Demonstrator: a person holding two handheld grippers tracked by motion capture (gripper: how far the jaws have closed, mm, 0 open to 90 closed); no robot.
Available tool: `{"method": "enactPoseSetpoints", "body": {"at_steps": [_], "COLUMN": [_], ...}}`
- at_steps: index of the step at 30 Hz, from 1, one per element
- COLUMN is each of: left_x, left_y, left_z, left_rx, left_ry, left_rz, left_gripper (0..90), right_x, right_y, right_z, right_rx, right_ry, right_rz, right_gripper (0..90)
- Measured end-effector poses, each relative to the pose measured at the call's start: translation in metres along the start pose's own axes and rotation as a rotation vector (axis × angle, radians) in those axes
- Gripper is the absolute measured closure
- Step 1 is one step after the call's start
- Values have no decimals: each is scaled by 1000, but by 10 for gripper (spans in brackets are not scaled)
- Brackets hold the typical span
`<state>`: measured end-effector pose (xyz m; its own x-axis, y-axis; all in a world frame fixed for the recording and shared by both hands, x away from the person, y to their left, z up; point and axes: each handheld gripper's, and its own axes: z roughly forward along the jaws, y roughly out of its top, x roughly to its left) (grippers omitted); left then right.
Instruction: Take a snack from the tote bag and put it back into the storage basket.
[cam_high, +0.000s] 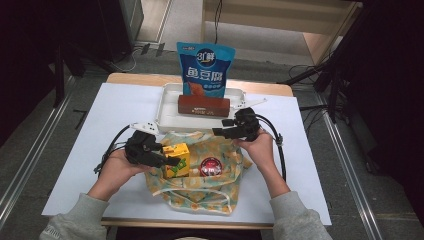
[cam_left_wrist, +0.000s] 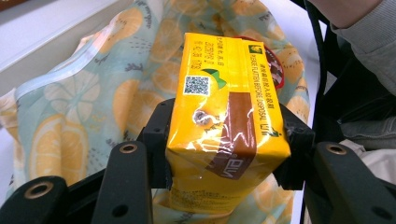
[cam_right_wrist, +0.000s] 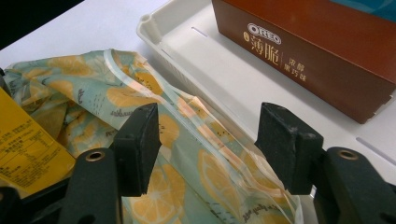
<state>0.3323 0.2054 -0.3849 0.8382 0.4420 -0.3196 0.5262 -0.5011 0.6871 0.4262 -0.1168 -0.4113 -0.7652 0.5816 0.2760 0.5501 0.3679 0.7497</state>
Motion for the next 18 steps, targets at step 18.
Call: {"method": "enactPoseSetpoints", "body": {"at_steps": [18], "left_x": [1], "left_y": [7], "left_z": [-10], "left_rx": [-6], "left_ry": [4], "left_rz": [-18], "left_gripper": [508], "right_x": [7], "right_y": [-1], "right_z": [-8], "right_rx": [-1], "right_ry": [2], "right_rz": [-29], "right_gripper": [390]}}
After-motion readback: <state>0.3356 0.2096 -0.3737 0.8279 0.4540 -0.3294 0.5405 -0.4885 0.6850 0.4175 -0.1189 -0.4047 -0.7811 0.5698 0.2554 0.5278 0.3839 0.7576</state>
